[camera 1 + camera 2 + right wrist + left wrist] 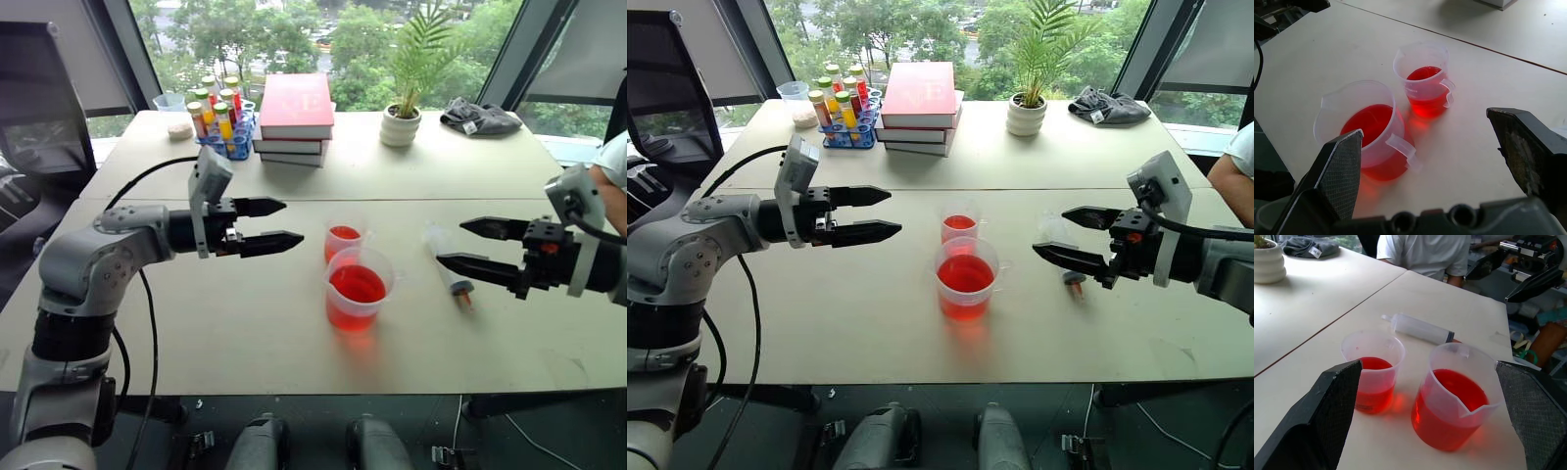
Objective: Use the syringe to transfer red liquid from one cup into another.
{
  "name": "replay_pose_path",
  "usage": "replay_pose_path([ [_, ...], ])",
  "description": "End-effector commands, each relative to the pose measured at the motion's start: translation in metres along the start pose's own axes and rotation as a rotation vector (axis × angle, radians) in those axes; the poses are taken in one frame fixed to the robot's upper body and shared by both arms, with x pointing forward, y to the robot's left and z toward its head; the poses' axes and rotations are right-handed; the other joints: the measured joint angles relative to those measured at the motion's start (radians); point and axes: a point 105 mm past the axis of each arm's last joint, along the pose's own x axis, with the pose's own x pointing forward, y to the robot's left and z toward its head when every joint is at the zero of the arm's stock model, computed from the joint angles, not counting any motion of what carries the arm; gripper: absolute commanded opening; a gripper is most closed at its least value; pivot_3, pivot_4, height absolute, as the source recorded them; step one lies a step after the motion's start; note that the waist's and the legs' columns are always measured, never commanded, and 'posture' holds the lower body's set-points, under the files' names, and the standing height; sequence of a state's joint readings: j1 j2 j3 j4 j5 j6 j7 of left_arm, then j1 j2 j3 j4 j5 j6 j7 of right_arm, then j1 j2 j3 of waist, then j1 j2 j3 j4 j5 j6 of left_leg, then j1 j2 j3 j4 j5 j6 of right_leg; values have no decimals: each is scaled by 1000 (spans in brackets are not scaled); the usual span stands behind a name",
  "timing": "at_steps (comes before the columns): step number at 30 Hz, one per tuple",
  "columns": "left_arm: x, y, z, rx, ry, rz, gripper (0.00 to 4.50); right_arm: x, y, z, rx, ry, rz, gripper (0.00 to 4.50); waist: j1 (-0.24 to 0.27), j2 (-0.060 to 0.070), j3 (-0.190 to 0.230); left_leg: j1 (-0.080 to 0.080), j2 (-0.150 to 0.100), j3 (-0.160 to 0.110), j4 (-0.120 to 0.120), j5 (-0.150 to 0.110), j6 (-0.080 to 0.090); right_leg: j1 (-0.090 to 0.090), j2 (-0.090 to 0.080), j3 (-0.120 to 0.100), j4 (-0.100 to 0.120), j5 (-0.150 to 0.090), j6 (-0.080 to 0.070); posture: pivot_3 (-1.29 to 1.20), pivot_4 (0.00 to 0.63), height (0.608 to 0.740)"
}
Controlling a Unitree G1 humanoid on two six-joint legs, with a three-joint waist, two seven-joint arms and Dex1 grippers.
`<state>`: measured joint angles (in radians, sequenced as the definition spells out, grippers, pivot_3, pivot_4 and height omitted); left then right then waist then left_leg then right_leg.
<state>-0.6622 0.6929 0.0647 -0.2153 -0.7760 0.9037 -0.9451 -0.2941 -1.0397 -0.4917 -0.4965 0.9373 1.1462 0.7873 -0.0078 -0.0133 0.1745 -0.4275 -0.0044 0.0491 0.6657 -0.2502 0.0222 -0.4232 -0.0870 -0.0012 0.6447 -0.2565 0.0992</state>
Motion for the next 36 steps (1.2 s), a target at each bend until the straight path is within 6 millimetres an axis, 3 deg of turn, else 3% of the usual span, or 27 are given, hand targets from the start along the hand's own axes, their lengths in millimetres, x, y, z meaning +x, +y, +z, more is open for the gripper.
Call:
replay_pose_path([
  [1,-6,-1,10,42,-33,11,4500,-7,1,10,-42,-23,-22,4438,0,0,0,0,0,0,0,0,0,0,0,0,0,0,0,0,150,740],
  [26,0,0,14,53,-68,-17,4500,-11,-11,4,-34,26,-129,4438,0,0,0,0,0,0,0,0,0,0,0,0,0,0,0,0,150,740],
  [30,3,1,12,54,-72,-20,4500,-8,-23,-4,5,100,-201,4438,-1,0,0,0,0,0,0,0,0,0,0,0,0,0,-1,0,150,740],
  [36,14,0,11,54,-73,-60,4500,14,-75,-29,214,252,-399,4438,-4,0,0,0,0,1,1,0,0,0,0,1,0,-1,-3,0,150,740],
])
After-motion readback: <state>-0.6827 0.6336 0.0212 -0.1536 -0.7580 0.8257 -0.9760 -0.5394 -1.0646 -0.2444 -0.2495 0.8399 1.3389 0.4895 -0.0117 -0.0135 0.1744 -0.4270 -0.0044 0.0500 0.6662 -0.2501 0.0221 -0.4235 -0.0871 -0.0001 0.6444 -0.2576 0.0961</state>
